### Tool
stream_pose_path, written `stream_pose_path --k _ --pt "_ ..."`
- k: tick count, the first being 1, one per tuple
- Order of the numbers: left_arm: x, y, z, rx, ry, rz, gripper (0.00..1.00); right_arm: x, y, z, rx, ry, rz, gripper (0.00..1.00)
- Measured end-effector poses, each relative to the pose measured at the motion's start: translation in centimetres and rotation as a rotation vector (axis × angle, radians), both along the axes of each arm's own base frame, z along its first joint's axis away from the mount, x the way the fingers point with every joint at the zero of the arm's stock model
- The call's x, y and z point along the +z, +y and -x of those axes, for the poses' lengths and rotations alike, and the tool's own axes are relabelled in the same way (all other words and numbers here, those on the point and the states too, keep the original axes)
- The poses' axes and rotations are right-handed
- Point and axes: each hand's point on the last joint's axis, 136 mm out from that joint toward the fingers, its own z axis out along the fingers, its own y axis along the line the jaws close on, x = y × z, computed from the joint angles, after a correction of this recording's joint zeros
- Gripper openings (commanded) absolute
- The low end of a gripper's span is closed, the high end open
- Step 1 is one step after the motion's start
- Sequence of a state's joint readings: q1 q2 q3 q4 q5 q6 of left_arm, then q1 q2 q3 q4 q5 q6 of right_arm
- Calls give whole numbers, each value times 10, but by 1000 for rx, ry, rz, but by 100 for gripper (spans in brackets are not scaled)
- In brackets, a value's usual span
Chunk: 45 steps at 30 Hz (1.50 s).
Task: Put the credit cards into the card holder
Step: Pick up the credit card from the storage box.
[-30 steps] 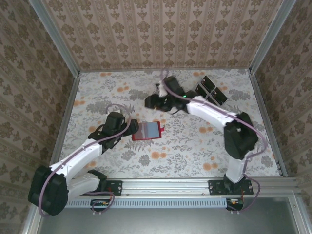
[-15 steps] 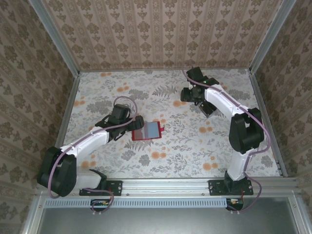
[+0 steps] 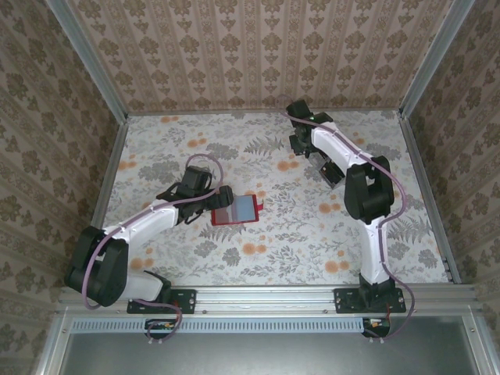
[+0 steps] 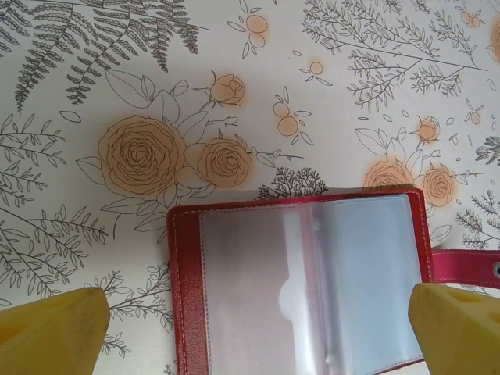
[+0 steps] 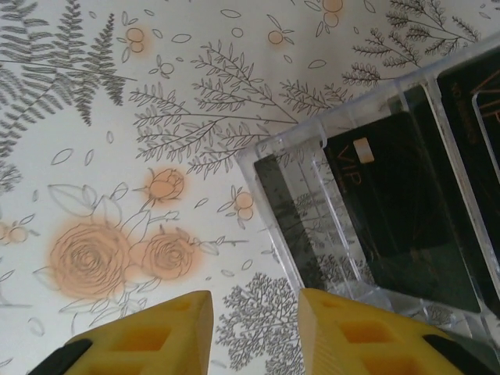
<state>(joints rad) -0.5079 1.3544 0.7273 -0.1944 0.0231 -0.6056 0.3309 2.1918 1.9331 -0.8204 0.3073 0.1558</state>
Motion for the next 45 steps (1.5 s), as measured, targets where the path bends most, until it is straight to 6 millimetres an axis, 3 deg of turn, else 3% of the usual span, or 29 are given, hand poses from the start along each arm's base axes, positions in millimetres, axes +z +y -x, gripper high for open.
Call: stream_pose_path --k 5,26,36,45 --pt "0 0 0 0 0 0 100 -11 -3 -7 16 24 51 32" --pt "2 -2 -4 0 -2 3 100 -45 -23 -4 37 118 146 25" --pt "1 -4 -4 -4 -1 8 100 -44 -24 -6 43 115 152 22" --pt "-1 -4 -4 -2 4 8 100 -43 -25 -6 55 117 160 11"
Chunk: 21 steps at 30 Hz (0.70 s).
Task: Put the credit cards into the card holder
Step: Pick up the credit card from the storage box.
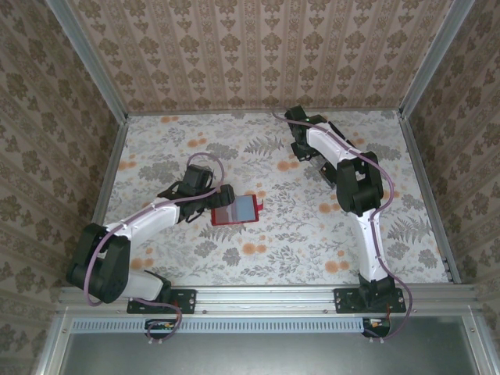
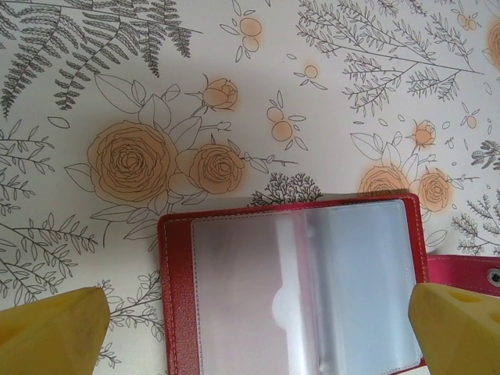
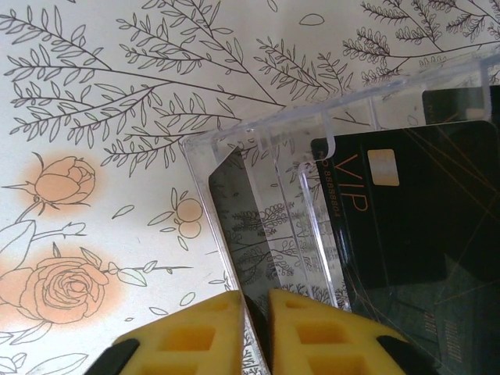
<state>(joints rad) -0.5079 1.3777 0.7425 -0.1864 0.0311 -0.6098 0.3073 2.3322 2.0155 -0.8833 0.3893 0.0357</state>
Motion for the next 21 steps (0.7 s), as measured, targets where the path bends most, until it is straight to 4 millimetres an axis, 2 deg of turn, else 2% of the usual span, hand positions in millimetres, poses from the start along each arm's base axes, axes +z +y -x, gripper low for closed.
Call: stream_pose_path --k 12,21 --pt "1 -1 -1 0 -2 8 100 4 -1 -3 26 -2 13 0" --pt "2 -3 -1 -4 -4 15 100 10 1 -3 40 -15 27 0"
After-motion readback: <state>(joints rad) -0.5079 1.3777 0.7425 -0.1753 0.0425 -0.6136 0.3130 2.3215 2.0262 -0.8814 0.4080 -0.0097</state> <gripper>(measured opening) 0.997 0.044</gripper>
